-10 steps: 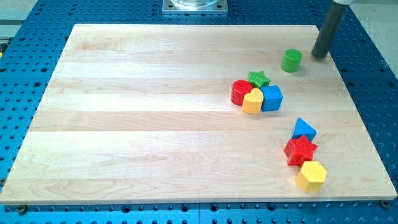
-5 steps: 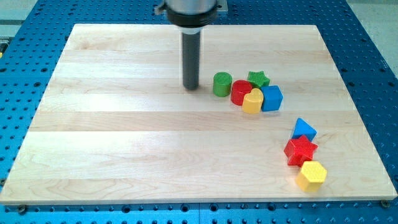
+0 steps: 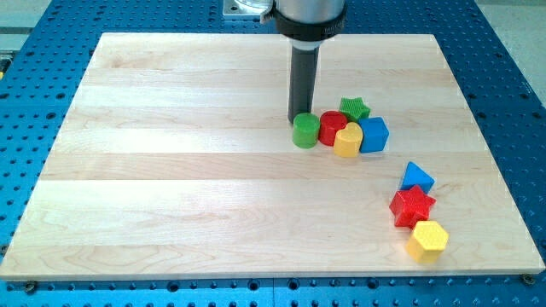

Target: Push the green circle into the group of blocks

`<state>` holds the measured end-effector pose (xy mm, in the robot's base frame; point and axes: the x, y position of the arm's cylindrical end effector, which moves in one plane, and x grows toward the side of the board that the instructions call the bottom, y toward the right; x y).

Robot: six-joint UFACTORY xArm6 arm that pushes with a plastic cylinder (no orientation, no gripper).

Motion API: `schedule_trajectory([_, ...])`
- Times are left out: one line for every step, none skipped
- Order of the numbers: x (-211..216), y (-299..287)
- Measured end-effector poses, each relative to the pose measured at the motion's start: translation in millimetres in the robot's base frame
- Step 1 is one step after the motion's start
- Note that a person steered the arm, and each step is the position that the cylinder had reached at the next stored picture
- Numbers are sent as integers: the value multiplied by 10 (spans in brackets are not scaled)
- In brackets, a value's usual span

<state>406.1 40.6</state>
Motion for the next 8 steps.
schedule_trajectory([412, -43])
schedule_trajectory([466, -394])
schedule_trajectory([941, -509])
schedule_trajectory([864, -138])
schedule_trajectory([852, 47])
schedule_trajectory([806, 60])
schedule_trajectory([735, 83])
schedule_trajectory([1020, -92])
